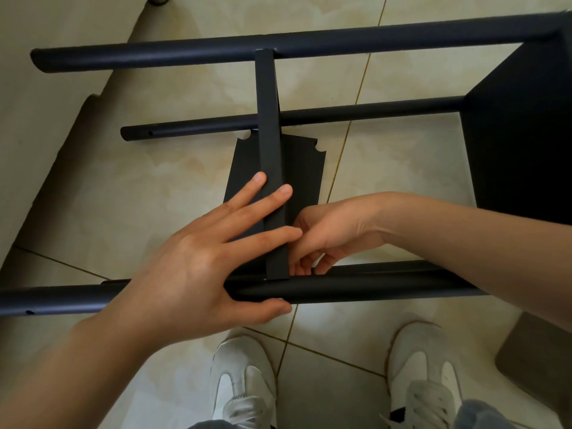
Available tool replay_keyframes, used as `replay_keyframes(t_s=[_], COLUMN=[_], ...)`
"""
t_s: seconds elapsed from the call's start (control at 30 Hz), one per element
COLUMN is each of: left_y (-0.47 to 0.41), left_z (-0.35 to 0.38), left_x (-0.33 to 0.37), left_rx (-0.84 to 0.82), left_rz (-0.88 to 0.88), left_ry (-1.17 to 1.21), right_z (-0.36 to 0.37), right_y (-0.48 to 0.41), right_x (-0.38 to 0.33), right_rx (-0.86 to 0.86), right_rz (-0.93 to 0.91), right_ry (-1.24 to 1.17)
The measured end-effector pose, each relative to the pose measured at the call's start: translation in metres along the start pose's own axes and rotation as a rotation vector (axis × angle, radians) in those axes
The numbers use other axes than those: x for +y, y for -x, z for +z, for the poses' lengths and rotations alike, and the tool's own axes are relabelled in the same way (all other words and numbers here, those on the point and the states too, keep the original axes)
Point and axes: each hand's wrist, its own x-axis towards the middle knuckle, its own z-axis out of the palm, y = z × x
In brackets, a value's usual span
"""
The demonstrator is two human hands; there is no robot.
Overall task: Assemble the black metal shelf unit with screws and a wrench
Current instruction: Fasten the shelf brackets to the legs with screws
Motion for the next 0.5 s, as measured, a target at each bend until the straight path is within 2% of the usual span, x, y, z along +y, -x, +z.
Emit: replay_keyframes(t_s=[0.2,0.4,0.5], left_y=[-0.0001,0.0002,0.0004], left_z=[0.0,-0.0003,-0.0004], left_x=[-0.0002,0.0001,0.0], left_rx=[0.0,-0.004,-0.004], left_rz=[0.0,-0.001,-0.002], left_ry=[0.007,0.001,0.01], right_z=[-0.0009,0.0019,0.0036], right_y=[0.0028,0.0025,0.0011], right_x=[-0.0019,-0.0025,-0.0023], right_rx=[-0.051,-0.003,-0.011], right_rz=[-0.024,-0.002,-0.011], right_ry=[-0.099,-0.001,-0.029])
